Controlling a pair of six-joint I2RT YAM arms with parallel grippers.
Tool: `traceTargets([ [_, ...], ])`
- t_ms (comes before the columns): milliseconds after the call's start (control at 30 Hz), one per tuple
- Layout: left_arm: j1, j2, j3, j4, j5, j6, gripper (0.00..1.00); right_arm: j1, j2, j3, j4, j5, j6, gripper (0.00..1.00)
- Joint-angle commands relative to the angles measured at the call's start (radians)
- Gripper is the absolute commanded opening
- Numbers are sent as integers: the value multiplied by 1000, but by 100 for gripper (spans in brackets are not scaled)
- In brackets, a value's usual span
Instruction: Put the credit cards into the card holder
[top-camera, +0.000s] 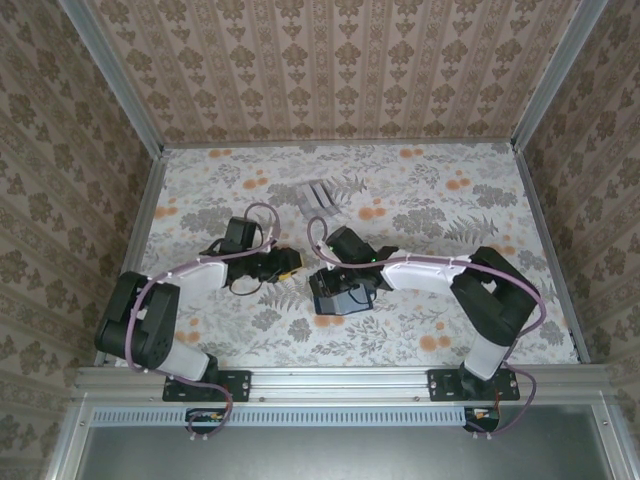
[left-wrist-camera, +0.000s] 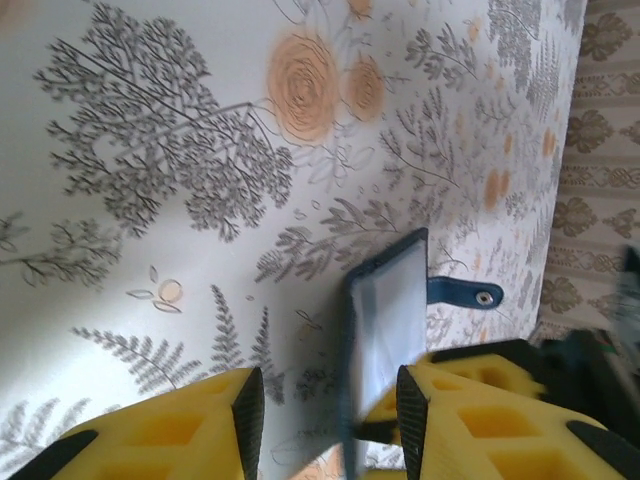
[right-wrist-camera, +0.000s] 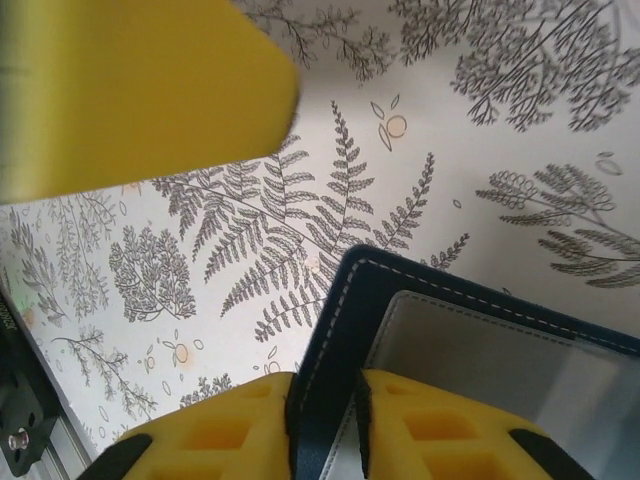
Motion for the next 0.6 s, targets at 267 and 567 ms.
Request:
traceTargets([
  [267,-90,-61,-45,69,14,-122,12,-7,102,-28,176,-117,137,19],
  [567,-160,103,-30,191,5,-173,4,-37,97,-108,315,-137,217,11],
])
